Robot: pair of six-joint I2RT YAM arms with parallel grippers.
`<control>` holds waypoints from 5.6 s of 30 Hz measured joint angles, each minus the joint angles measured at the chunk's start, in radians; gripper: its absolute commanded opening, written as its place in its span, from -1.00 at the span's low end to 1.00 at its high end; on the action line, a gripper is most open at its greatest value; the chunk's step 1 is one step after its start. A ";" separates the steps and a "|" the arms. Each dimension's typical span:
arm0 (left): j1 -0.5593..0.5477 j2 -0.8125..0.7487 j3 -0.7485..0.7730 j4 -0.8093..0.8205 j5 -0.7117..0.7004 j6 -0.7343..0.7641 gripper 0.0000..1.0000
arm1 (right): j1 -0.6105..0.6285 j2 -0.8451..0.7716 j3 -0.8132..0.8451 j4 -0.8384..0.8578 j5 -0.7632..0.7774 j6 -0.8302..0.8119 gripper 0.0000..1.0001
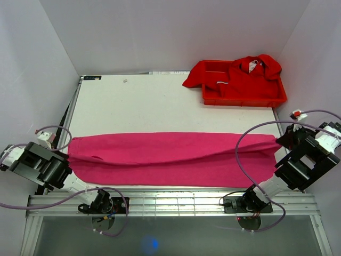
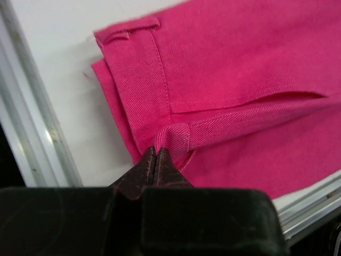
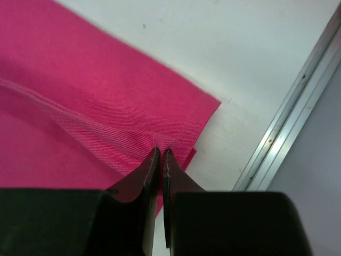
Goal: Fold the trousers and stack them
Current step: Fold the trousers
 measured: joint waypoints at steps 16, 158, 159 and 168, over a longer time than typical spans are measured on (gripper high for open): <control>-0.022 -0.008 -0.105 0.068 -0.161 0.064 -1.00 | -0.021 0.020 -0.040 -0.102 0.086 -0.161 -0.84; -0.518 -0.258 -0.156 0.129 -0.529 0.076 -1.00 | 1.666 -0.226 -0.384 0.524 0.642 0.438 -0.85; -0.518 -0.259 -0.130 0.119 -0.512 0.075 -1.00 | 1.666 -0.227 -0.381 0.526 0.646 0.441 -0.84; -0.474 -0.386 -0.178 0.069 -0.521 0.149 -1.00 | 1.686 -0.278 -0.396 0.542 0.668 0.486 -0.84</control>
